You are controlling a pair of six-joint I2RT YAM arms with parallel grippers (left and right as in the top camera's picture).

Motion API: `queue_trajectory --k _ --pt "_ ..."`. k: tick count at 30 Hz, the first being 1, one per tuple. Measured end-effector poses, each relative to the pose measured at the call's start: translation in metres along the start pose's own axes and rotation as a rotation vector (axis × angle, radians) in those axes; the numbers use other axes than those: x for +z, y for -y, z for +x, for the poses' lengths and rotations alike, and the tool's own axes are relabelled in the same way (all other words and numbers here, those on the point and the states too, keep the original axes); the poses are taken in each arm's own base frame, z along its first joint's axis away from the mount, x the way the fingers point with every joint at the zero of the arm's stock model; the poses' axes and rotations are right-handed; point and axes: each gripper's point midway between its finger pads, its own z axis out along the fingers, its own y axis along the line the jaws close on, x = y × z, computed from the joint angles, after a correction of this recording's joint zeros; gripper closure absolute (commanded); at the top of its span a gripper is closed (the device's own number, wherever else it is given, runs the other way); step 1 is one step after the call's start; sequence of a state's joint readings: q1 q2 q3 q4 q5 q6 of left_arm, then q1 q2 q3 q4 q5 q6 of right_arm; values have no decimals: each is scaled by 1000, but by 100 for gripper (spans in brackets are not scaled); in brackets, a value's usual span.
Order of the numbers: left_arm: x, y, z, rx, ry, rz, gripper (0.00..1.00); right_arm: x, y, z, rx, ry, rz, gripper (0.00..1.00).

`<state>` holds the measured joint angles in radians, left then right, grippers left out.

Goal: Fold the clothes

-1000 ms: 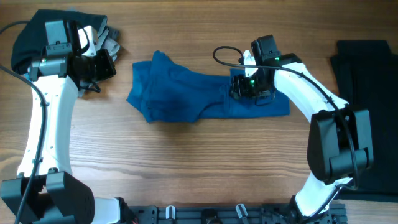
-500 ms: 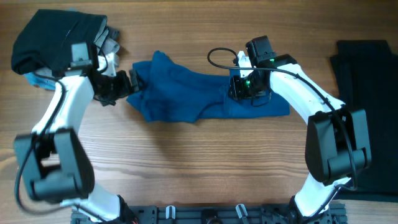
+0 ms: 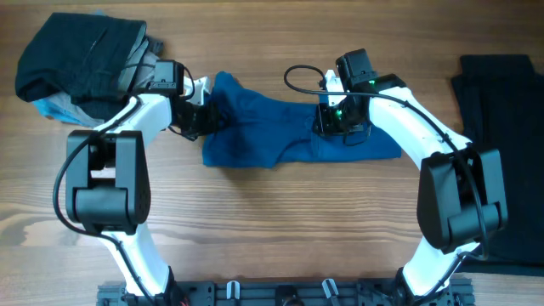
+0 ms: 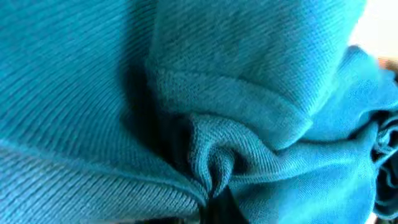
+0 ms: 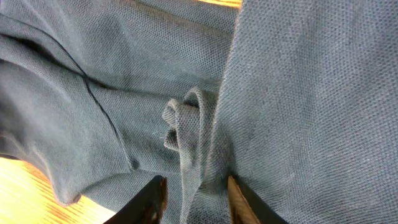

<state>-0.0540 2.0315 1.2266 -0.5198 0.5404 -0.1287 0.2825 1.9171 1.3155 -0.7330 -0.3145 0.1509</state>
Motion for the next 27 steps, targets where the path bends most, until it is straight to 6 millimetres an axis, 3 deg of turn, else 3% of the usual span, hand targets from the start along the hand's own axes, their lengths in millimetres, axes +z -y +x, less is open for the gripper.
queue_trajectory --k 3,4,6,7,8,10,12,14,20,21,22,23,25,27 --pt "-14 -13 20 -90 -90 -60 96 -4 7 4 -15 -16 4 56" --pt "-28 -26 31 -143 -138 -130 96 -15 13 2 -1 -2 7 55" --pt "-62 -41 22 -181 -121 -224 96 -42 23 -9 28 68 11 54" --pt "-85 -40 5 -172 -69 -257 96 -61 28 -17 44 119 14 54" --pt "-103 -34 -10 -153 -16 -271 96 -74 32 -23 63 157 17 55" --pt "-149 -1 -47 -64 141 -276 96 -95 45 -32 107 217 25 55" --pt "-169 37 -56 24 219 -262 96 -102 63 -32 161 230 36 55" --pt "-155 68 -49 91 200 -245 96 -105 73 -32 191 237 43 55" --pt "-65 150 -14 333 87 -239 92 -107 77 -32 203 240 45 55" --pt "-49 158 -8 363 71 -244 78 -107 77 -32 204 239 46 55" --pt "-34 163 -5 387 61 -246 56 -107 77 -32 204 239 46 55" --pt "-19 166 0 406 42 -248 47 -107 77 -31 204 237 46 55" --pt "12 175 8 423 22 -239 38 -107 77 -31 205 235 46 56" --pt "31 192 15 454 31 -207 37 -107 77 -31 205 235 46 55"
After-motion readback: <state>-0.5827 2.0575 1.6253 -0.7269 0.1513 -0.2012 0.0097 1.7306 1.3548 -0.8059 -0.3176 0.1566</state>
